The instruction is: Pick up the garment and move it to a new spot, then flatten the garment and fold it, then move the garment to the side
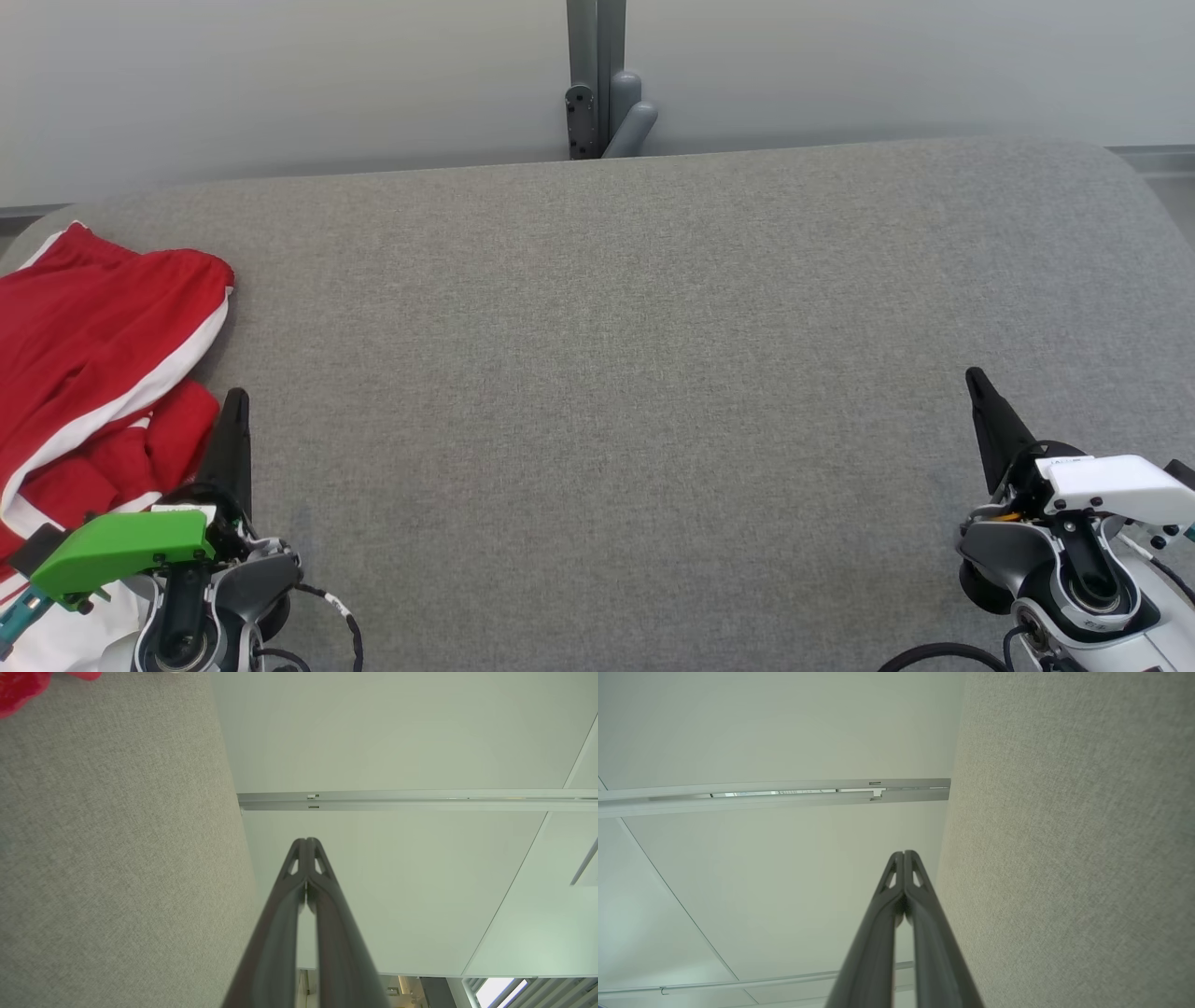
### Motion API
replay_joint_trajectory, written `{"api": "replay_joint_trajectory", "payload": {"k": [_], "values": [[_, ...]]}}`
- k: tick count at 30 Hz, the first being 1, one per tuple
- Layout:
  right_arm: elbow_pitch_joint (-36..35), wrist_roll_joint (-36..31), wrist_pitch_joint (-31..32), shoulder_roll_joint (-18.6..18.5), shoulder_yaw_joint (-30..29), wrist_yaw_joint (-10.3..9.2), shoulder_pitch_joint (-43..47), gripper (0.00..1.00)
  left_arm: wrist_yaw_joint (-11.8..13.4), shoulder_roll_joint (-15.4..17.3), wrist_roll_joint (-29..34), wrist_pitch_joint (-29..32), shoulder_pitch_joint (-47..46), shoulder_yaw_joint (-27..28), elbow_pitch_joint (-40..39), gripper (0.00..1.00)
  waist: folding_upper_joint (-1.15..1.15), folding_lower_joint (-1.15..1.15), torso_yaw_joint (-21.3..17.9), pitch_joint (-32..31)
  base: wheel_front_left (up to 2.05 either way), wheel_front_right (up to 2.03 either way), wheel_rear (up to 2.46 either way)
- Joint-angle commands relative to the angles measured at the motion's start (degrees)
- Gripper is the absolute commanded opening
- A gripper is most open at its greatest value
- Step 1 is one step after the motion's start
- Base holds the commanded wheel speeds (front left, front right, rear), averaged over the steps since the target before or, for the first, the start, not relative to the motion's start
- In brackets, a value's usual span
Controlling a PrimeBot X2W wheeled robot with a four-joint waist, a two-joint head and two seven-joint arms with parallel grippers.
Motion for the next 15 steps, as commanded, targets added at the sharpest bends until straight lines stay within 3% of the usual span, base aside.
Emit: {"api": "replay_joint_trajectory", "payload": {"k": [1, 15], "values": [[-0.2, 0.2, -0.1, -0.2, 0.1, 0.02, -0.4, 0.00, 0.2, 0.0, 0.1, 0.0, -0.4, 0.0, -0.1, 0.00, 0.00, 0.00, 0.0, 0.0, 0.00, 0.00, 0.00], [-0.2, 0.2, -0.1, -0.2, 0.1, 0.02, -0.4, 0.00, 0.2, 0.0, 0.1, 0.0, -0.4, 0.0, -0.1, 0.00, 0.00, 0.00, 0.0, 0.0, 0.00, 0.00, 0.00]]}}
